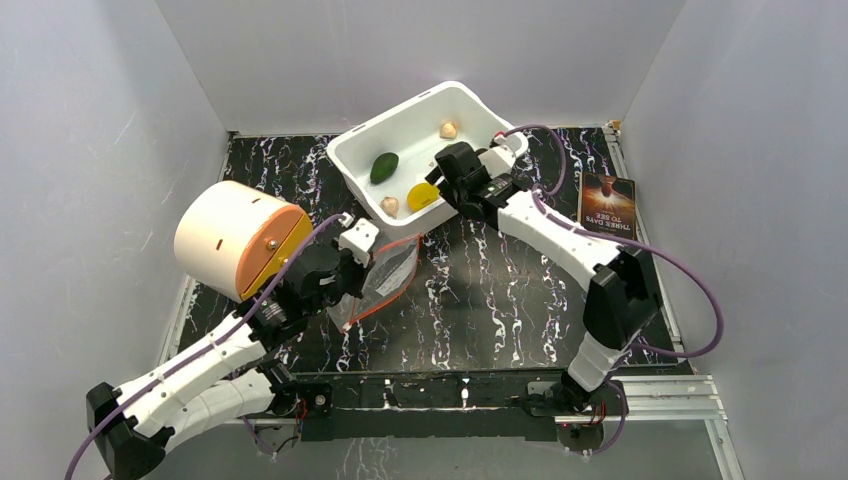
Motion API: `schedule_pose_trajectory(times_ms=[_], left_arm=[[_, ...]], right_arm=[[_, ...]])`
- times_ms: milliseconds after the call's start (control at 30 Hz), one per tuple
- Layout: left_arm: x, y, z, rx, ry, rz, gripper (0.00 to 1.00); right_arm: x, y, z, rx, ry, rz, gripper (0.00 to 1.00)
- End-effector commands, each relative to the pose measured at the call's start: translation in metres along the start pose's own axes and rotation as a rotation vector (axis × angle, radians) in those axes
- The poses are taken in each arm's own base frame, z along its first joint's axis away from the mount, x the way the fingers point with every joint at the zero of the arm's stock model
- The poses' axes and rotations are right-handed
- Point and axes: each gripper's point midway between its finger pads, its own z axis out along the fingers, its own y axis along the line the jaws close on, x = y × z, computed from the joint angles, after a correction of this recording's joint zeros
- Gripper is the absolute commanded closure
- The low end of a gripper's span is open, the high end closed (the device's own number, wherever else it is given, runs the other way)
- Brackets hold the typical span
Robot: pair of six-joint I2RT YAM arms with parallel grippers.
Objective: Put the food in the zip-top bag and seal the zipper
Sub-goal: Move the bin to the center of the board.
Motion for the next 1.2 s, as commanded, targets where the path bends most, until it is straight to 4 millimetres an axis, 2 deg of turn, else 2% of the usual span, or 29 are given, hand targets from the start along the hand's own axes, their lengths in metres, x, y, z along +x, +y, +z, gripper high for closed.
schedule_pose_trajectory(times_ms=[0,33,100,200,333,500,633,733,933,1167], left_arm=[[-0.011,0.006,-0.005,-0.02,-0.057,0.019,1.0],[-0.009,0.008,-0.004,-0.031,-0.046,0.032,1.0],[-0.006,0.012,-0.004,-0.053,-0.023,0.05,1.0],[-0.008,0.014,-0.006,-0.057,-0.019,0.058,1.0],[-0.01,0.013,-0.008,-0.046,-0.03,0.059,1.0],[-0.013,0.016,-0.012,-0.059,-0.03,0.061,1.0],[-0.012,0.017,-0.009,-0.068,-0.029,0.066,1.0],[-0.015,0.016,-0.008,-0.066,-0.027,0.064,1.0],[-0.022,0.017,-0.007,-0.072,-0.032,0.06,1.0],[-0.028,0.021,-0.003,-0.094,-0.017,0.083,1.0]], right_arm=[[0.002,0.018,0.019,-0.041,0.047,0.064,0.32],[0.012,0.016,0.034,-0.045,0.079,0.04,0.34],[0.016,0.015,0.05,-0.057,0.11,0.021,0.36],[0.02,0.003,0.073,-0.013,0.146,-0.012,0.42],[0.022,-0.016,0.085,0.049,0.161,-0.106,0.52],[0.022,-0.048,0.087,0.116,0.198,-0.277,0.63],[0.008,-0.071,0.08,0.163,0.206,-0.384,0.73],[-0.002,-0.081,0.072,0.147,0.226,-0.442,0.73],[-0.028,-0.123,0.059,0.241,0.222,-0.437,0.73],[-0.054,-0.15,0.044,0.347,0.179,-0.446,0.73]])
